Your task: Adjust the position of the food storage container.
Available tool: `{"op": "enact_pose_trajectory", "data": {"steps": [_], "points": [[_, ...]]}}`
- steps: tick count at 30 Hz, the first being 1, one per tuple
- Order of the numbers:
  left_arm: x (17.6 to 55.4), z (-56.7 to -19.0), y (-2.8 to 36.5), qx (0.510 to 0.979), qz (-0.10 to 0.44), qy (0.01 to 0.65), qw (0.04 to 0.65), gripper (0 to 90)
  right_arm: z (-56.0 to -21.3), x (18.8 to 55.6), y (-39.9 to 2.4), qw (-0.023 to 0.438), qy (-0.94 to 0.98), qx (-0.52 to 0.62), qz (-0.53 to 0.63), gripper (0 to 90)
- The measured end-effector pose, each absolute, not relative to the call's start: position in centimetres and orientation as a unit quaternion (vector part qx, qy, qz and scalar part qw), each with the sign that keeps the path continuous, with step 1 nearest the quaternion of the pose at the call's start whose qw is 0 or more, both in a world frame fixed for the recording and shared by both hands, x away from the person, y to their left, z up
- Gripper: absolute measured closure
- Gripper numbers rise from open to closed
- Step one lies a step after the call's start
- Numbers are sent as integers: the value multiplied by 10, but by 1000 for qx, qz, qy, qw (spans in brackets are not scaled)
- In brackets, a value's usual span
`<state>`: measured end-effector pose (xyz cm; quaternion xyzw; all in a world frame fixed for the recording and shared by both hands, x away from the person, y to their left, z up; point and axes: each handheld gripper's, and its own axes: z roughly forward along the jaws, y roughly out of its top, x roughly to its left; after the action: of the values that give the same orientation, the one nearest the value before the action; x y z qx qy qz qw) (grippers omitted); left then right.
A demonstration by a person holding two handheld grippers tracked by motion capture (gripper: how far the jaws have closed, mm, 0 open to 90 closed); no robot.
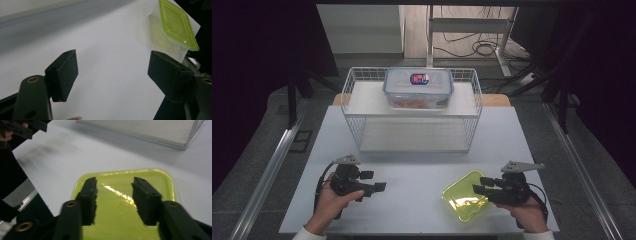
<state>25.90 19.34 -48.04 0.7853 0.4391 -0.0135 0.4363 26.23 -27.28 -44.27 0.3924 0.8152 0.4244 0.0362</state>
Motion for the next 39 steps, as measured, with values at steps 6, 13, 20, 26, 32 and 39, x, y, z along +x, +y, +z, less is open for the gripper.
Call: {"op": "enact_pose_trajectory", "data": {"steps": [6,13,20,26,32,39], "points": [[258,-483,191,787,-17,437,435,233,-445,245,-280,48,833,379,400,784],[259,-485,191,788,-19,439,432,232,-458,218,-294,38,847,373,376,887],[261,-488,189,792,-18,437,425,231,-475,205,-302,14,862,369,348,887],[261,-488,190,790,-20,440,427,230,-484,209,-292,11,870,361,336,887],[261,-489,189,792,-18,438,425,230,-494,215,-272,13,880,354,316,887],[261,-489,190,791,-17,439,425,230,-497,218,-259,23,875,363,319,887]]}}
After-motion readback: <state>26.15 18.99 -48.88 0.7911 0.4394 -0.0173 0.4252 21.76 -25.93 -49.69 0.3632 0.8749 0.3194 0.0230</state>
